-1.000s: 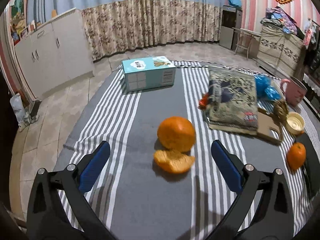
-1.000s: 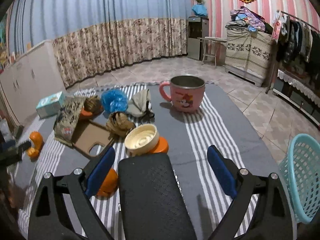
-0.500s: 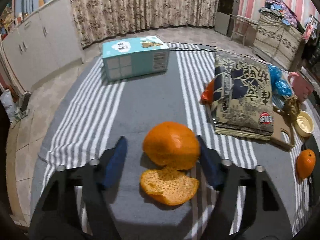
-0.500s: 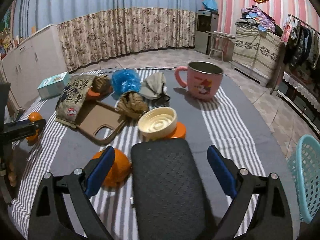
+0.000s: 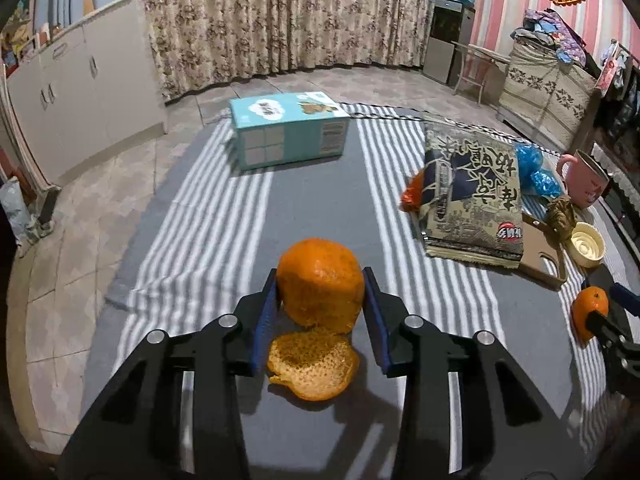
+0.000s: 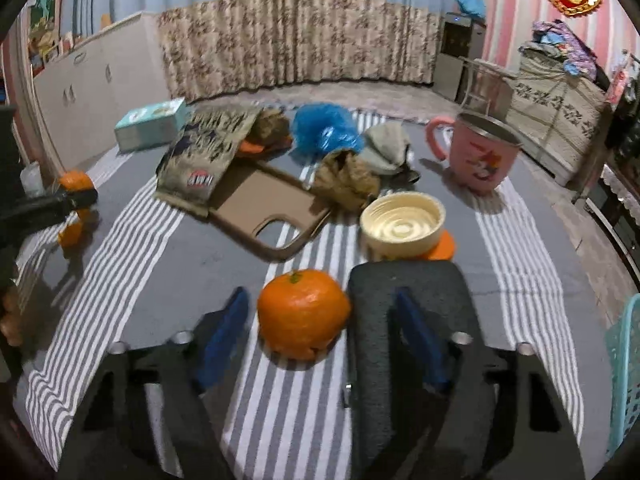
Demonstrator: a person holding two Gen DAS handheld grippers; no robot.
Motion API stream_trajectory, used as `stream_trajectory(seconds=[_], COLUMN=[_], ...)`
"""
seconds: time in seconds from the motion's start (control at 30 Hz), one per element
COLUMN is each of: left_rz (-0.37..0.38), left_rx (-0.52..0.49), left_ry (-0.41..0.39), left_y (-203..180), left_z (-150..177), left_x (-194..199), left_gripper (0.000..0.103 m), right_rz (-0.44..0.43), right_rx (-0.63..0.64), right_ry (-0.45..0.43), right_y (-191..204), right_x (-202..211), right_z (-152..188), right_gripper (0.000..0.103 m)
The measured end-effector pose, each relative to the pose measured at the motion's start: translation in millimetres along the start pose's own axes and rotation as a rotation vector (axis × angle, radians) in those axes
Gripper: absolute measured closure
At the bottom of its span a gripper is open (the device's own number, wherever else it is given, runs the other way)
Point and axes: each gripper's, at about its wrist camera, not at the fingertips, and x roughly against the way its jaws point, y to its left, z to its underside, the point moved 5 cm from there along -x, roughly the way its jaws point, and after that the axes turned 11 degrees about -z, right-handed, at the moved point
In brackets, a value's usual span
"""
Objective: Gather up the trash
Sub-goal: 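Grasp the orange peel with the left gripper while the right gripper grasps another peel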
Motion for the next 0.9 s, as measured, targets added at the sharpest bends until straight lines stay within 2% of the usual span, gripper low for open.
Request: stream_trajectory(seconds=[0.03,0.1,0.13,0.23,0.4,0.53,0.7,0.9], left_rz=[-0.002,-0.001,-0.002,0.0,0.017,0.043,0.098,0.214], left_rx=[0.002,0.006,0.006,-0.001,-0.012,-0.023,-0.066,-0.136], left_ry=[-0.006,-0.014,-0.016,-0.022,-0.058,-0.101,-0.153,-0.191], left_y=[2.3,3.8,4.2,0.3,-10.7,-35.3,-93.0,-179.5], left_z=[0.6,1.6,2.2,2.3,-5.6,-15.5,-24.2,-25.5], left_x=[2.1,5.9,6.6,12.1,28.3,49.1,75.7,106.9], left_gripper=[0.064,0.064,0.065,0.065,0.065,0.065,0.065,0.065], right_rz=[0.008,-0.006,-0.019,-0.046,-0.066,-0.022,0.119,0.268], right_rx=[0.007,0.028,0.032,0.011,-0.076,-0.11,-0.13,-0.218], right_ry=[0.005,0.003,0.007,-0.01,-0.115,-0.173,-0.205,-0.21], right_y=[0.9,6.5,9.1,7.4,-18.2,-55.0,-125.2,-216.5], right_x=[-1.4,-1.7,-2.6,1.6,37.8,76.9,129.2,182.4], right_z=[0.2,-0.9,-1.2,-1.3,-12.9,-15.9,-0.5,36.8], right_gripper=[0.039,0.057,0.063,0.068,0.068,0.068,0.068,0.068])
